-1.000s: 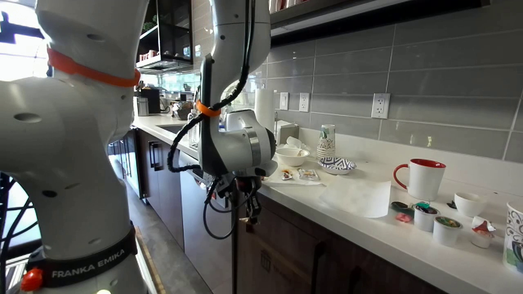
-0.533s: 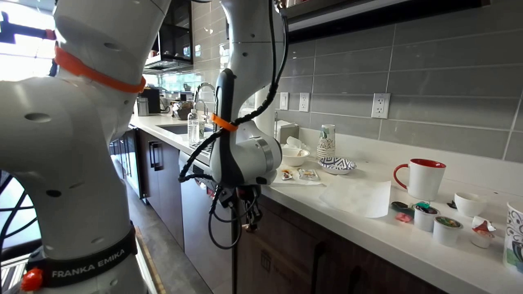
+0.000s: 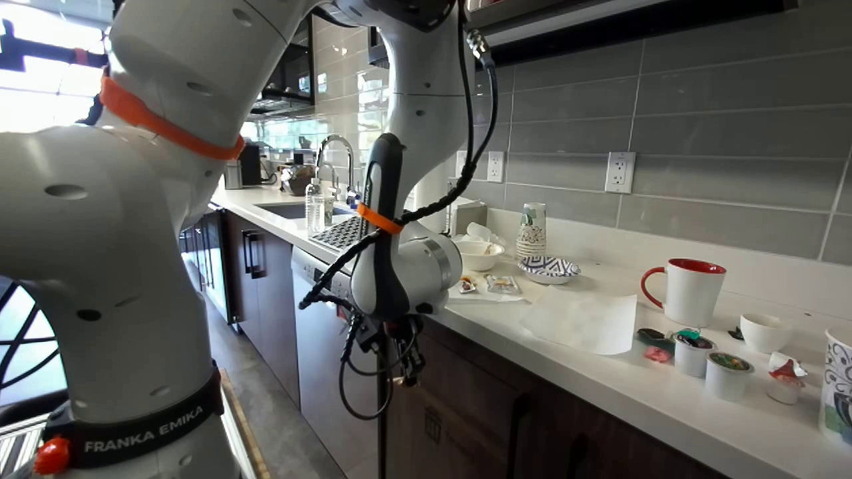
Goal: Put the small tissue in the rubbish can
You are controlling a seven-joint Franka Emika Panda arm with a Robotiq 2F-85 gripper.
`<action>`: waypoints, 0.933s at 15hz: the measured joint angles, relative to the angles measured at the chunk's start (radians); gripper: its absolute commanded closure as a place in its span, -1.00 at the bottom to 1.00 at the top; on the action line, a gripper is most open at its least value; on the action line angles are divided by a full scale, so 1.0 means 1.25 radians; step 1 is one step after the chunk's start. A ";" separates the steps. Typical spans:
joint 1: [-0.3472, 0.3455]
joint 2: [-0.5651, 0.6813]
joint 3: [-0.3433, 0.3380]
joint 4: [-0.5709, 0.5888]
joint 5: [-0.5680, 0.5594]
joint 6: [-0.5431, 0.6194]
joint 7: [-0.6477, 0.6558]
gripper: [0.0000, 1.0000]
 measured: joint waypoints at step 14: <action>-0.002 0.022 0.030 0.047 -0.286 -0.114 0.218 1.00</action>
